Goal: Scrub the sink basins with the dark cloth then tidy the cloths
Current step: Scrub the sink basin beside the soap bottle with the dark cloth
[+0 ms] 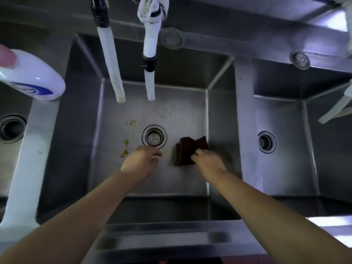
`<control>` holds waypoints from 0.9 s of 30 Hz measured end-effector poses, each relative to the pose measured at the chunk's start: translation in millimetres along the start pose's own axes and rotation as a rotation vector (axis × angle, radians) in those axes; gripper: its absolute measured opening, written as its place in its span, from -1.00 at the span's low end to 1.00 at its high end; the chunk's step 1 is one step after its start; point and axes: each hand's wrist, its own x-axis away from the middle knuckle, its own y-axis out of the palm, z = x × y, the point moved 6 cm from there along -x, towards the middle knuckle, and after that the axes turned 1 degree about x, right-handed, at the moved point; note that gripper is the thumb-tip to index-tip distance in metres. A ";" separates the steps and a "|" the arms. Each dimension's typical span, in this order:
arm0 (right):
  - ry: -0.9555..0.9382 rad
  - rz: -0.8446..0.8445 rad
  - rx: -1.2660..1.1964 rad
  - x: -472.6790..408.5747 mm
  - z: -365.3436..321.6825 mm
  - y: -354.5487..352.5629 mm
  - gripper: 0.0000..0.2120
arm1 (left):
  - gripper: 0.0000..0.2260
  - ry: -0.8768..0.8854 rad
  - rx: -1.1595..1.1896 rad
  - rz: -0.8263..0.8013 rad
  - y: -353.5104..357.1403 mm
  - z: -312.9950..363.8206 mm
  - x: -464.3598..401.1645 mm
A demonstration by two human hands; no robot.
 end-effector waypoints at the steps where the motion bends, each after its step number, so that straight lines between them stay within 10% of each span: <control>1: 0.013 -0.113 0.019 0.1 -1.3 19.9 -0.60 | -0.73 0.004 -0.007 -0.024 3.5 -6.6 -1.1; 6: 0.247 -0.406 -0.208 -7.1 4.3 84.6 -0.58 | -0.70 0.023 -0.108 -0.135 30.8 -30.4 -12.5; 27: 0.611 0.288 -0.371 -170.1 62.5 93.1 -0.31 | -0.05 -0.041 -0.848 -0.162 114.5 -78.2 -111.0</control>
